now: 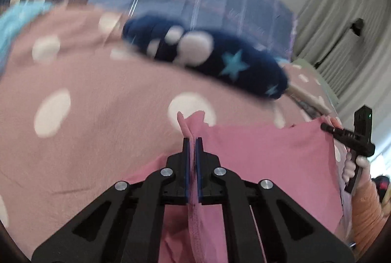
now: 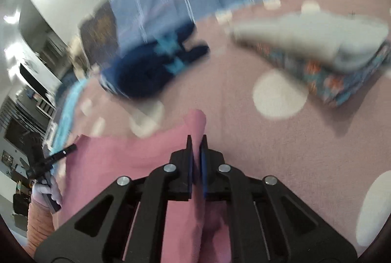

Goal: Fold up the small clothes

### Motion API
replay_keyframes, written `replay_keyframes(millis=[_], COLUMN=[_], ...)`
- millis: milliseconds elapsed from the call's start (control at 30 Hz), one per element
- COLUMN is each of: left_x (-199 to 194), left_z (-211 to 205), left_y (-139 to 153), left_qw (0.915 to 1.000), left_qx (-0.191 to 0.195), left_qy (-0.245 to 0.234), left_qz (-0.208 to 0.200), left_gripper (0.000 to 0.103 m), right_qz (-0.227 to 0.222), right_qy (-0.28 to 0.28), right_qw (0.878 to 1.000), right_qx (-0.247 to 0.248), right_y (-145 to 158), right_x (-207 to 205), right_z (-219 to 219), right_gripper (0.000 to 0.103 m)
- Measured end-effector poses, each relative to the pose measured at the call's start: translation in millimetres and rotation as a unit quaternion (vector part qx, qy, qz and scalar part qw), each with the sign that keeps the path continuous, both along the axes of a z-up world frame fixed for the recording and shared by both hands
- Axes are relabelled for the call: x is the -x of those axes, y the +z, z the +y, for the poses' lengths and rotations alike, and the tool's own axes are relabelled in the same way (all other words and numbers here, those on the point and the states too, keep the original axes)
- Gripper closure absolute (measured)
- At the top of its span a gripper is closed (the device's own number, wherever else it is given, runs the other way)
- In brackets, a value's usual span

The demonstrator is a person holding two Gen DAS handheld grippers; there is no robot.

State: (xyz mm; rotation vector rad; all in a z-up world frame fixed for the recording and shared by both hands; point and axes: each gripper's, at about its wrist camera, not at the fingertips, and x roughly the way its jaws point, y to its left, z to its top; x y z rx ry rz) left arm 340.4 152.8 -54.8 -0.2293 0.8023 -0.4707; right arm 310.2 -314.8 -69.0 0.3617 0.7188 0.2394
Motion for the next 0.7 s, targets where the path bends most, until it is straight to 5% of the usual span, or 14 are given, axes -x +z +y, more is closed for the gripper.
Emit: replay_keyframes(millis=[67,200,300,367,433,567,700], left_x=[5,-12,2,27,68,152,217], left_z=[-1,4,18,23,27,27,33], left_y=[11,-7,-12,-4,8,18,-1], left_qw=[0.9992,0.9963,0.9973,0.9979,0.9987,0.9986,0.9997], left_qx=[-0.024,-0.078,-0.060,-0.052,-0.034,-0.020,0.004], left_qy=[0.002,0.034,0.043,0.038,0.025,0.006,0.021], left_qz=[-0.031,-0.012,0.003,-0.008,-0.029,-0.048,-0.011], left_gripper=[0.099,0.098,0.081,0.072,0.051,0.041,0.040], right_qz=[-0.019,0.046,0.058,0.046,0.042,0.044,0.041], right_qy=[-0.010,-0.046,-0.047,-0.036,-0.022,0.012,0.043], right_qw=[1.000,0.996,0.996,0.998,0.998,0.999,0.998], right_qx=[0.015,0.054,0.044,0.038,0.034,0.026,0.003], right_y=[7,-20,-28,-22,-20,-22,-27], right_x=[1,-18,5,45,83,169,234], right_z=[-2,-8,-13,-19,-19,-11,4], right_gripper=[0.097,0.094,0.093,0.079,0.077,0.076,0.071])
